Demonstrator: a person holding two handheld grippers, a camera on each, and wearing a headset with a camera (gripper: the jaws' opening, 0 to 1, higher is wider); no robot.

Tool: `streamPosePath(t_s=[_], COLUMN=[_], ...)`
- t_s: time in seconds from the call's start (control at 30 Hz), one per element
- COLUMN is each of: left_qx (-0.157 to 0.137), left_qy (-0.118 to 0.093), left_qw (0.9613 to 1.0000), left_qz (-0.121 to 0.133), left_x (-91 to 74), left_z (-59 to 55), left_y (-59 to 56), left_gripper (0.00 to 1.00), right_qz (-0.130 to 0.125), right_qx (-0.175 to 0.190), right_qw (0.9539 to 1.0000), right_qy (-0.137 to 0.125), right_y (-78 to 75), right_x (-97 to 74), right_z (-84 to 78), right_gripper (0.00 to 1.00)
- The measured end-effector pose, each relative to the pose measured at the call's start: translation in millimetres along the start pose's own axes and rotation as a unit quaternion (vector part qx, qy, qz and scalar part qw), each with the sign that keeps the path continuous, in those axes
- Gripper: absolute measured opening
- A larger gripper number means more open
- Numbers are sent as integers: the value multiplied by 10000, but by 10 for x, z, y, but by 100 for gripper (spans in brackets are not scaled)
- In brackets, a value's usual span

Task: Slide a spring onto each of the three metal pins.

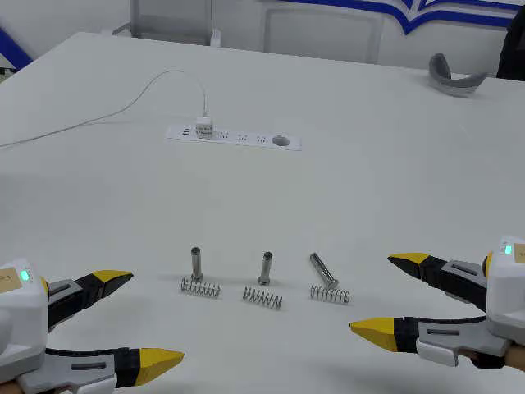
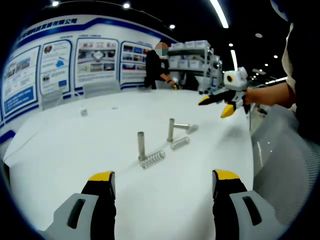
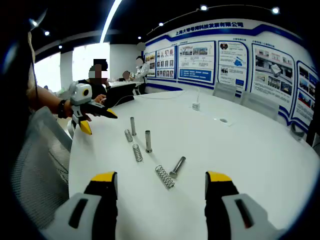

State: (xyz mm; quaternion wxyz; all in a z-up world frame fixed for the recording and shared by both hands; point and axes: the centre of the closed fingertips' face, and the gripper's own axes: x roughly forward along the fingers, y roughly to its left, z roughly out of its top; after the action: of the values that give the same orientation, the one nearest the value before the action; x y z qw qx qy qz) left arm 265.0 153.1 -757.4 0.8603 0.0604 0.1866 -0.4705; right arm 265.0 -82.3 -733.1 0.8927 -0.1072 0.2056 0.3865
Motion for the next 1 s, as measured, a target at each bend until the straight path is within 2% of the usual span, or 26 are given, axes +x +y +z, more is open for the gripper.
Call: streamPosePath(t_s=[0.67,1.0], left_qx=[-34,-23], left_qy=[-8,-23], left_qw=[10000,10000], left_qz=[21,14], left_x=[10,10], left_z=[2,30], left_y=[12,-11], left_gripper=[79,79], right_qz=[-37,-67], right_qx=[82,144], right_qw=[10000,9997], right_qy=[-4,169], right_y=[-15,-74], right_x=[12,98], right_z=[30,63], right_gripper=[70,63])
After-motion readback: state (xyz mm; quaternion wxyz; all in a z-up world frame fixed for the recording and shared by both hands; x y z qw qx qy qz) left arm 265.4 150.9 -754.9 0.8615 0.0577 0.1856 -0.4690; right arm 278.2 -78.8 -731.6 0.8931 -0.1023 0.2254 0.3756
